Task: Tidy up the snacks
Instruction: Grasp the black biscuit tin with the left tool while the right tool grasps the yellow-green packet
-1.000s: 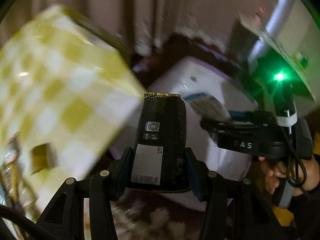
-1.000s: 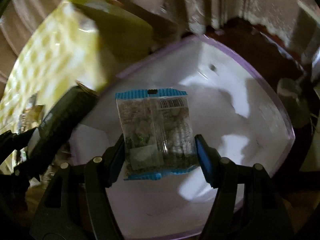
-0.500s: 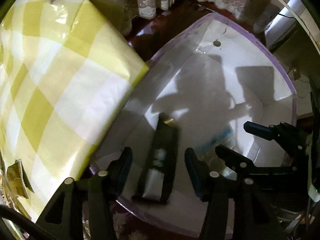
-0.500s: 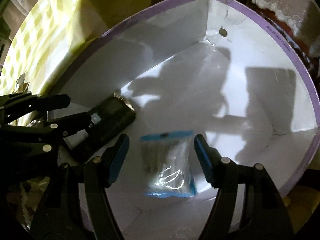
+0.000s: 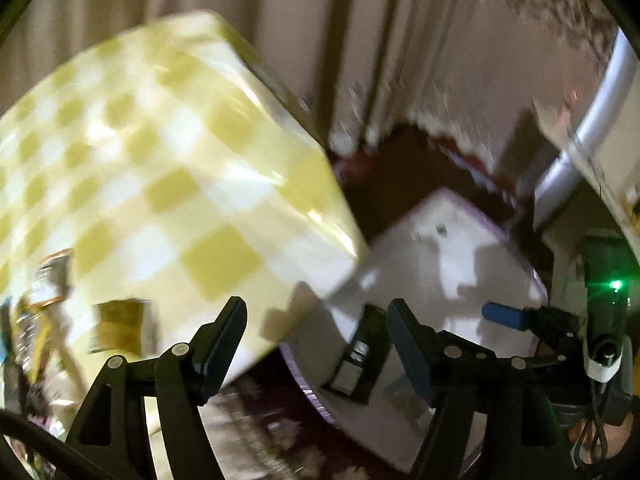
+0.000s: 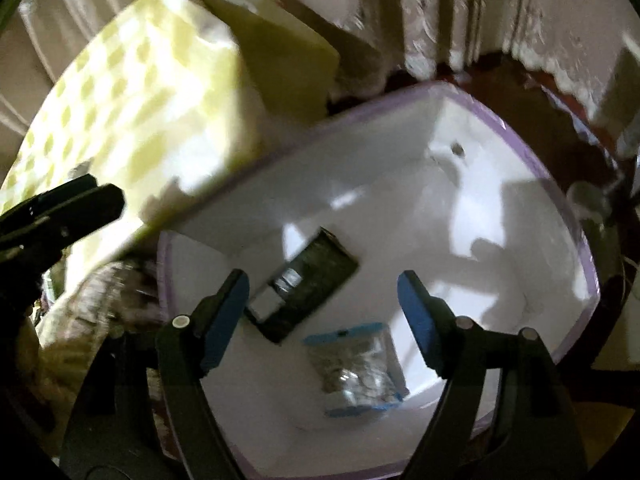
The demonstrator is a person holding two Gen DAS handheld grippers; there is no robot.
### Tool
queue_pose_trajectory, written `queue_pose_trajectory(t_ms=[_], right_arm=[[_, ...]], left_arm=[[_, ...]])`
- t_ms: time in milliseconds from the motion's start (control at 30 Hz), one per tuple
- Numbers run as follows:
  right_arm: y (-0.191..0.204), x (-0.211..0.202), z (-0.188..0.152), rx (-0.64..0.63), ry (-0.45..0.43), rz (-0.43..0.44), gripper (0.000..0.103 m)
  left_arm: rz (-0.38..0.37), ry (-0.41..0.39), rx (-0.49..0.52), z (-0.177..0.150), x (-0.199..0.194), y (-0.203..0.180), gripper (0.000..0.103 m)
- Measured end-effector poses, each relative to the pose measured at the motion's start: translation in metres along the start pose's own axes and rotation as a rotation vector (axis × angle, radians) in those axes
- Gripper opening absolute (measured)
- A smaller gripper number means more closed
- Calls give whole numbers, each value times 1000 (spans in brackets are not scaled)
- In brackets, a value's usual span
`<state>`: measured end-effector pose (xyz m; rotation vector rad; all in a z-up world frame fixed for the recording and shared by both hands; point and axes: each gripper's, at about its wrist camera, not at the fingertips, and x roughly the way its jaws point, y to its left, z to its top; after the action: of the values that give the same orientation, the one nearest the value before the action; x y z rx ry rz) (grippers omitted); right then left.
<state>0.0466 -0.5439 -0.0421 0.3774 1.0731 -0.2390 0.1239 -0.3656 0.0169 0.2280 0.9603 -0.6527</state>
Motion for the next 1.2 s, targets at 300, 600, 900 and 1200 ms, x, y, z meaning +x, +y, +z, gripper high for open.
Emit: queue_pose_trajectory(t_ms=[300,600,900,1200], right_arm=[[80,-20,12,-112,-100,89,79],[167,-2,6,-231,-46,156,79],[222,21,2,-336,-13,149,79],[254,45,17,-519,-29,84,79]], left_arm=[[154,-81,-155,-47,-80,80,73],[247,-90,-422,-112,-124,180,73],[309,-65,-509,-147,-136,240,73],[330,18,-466,-149,-113,270,73]])
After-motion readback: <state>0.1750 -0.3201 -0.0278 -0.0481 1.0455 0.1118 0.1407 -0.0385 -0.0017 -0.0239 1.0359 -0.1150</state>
